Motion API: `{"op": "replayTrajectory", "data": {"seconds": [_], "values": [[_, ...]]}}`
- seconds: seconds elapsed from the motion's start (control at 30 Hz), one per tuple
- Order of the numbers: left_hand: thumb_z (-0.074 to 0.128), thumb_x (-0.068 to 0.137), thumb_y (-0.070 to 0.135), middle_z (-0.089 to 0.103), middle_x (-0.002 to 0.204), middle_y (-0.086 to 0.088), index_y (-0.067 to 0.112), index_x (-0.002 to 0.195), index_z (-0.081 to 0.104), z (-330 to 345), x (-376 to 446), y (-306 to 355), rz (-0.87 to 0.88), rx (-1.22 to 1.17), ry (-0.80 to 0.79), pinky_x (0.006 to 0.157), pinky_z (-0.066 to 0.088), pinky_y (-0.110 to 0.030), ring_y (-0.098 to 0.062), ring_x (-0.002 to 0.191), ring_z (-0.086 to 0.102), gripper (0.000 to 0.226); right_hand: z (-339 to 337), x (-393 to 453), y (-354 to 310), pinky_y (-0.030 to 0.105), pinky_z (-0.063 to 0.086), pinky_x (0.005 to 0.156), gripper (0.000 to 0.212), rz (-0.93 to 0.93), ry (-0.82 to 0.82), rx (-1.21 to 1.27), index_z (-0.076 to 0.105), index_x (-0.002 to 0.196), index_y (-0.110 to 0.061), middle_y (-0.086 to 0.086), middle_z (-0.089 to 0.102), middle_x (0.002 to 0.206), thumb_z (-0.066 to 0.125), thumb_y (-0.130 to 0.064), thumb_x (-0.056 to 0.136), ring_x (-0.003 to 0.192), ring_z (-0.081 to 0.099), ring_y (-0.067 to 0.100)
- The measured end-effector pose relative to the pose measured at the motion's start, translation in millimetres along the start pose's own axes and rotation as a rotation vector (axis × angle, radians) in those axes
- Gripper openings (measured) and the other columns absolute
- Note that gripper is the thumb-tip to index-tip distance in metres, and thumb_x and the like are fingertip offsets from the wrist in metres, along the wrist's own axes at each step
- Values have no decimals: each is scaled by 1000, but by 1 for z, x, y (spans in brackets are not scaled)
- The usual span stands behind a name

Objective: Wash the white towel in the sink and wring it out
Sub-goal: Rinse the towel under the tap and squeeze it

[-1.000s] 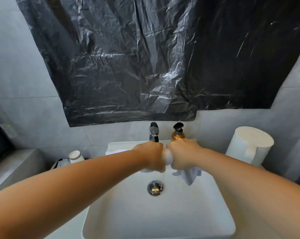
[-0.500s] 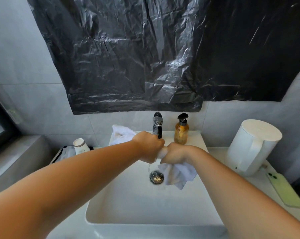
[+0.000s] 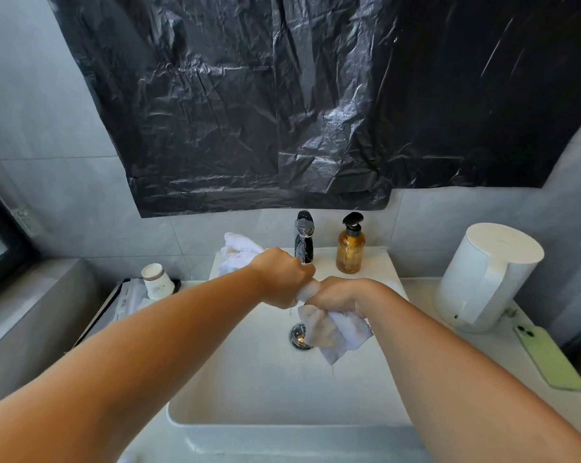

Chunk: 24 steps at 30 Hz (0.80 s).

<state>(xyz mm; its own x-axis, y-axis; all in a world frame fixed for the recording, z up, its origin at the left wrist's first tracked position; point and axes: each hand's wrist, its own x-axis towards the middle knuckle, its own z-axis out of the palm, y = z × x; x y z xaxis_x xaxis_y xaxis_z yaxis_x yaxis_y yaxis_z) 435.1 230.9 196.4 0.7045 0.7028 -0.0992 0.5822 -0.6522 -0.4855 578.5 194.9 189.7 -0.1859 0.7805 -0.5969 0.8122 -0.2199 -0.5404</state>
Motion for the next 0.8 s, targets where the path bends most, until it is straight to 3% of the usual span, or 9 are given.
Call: {"op": "replayTrajectory", "data": {"seconds": [0.1, 0.27, 0.4, 0.7, 0.8], "values": [[57, 89, 42, 69, 100, -6, 16, 122, 48, 4, -2, 1, -1, 1, 14, 66, 43, -32, -34, 86, 66, 42, 1, -4, -1, 28, 45, 67, 33, -1, -14, 14, 61, 79, -19, -1, 63, 81, 53, -43, 56, 73, 59, 19], [56, 91, 43, 69, 101, -6, 14, 123, 46, 8, -4, 4, 13, 15, 37, 66, 40, -33, -34, 86, 67, 44, 1, -4, -1, 29, 44, 68, 52, -1, -49, 16, 58, 75, -19, -1, 61, 75, 52, -51, 35, 70, 58, 19], [55, 92, 42, 69, 102, -7, 13, 124, 46, 8, -8, 4, 21, 32, 33, 66, 38, -33, -35, 88, 67, 44, 4, 1, 2, 27, 42, 64, 27, -34, -65, 21, 56, 74, -21, -1, 59, 75, 57, -38, 53, 68, 55, 18], [52, 93, 40, 68, 99, -8, 13, 121, 48, 5, -17, 7, -1, 20, 70, 64, 35, -33, -36, 85, 67, 39, 5, -3, 3, 30, 42, 71, 34, -55, -93, 63, 57, 74, -18, 0, 59, 74, 56, -42, 50, 69, 55, 18], [54, 90, 39, 68, 101, -7, 14, 116, 48, 7, -26, 13, -110, -118, 101, 65, 34, -33, -35, 87, 66, 36, 2, 2, 0, 28, 43, 65, 26, -48, 12, -71, 61, 76, -16, 2, 62, 76, 60, -32, 56, 68, 57, 19]]}}
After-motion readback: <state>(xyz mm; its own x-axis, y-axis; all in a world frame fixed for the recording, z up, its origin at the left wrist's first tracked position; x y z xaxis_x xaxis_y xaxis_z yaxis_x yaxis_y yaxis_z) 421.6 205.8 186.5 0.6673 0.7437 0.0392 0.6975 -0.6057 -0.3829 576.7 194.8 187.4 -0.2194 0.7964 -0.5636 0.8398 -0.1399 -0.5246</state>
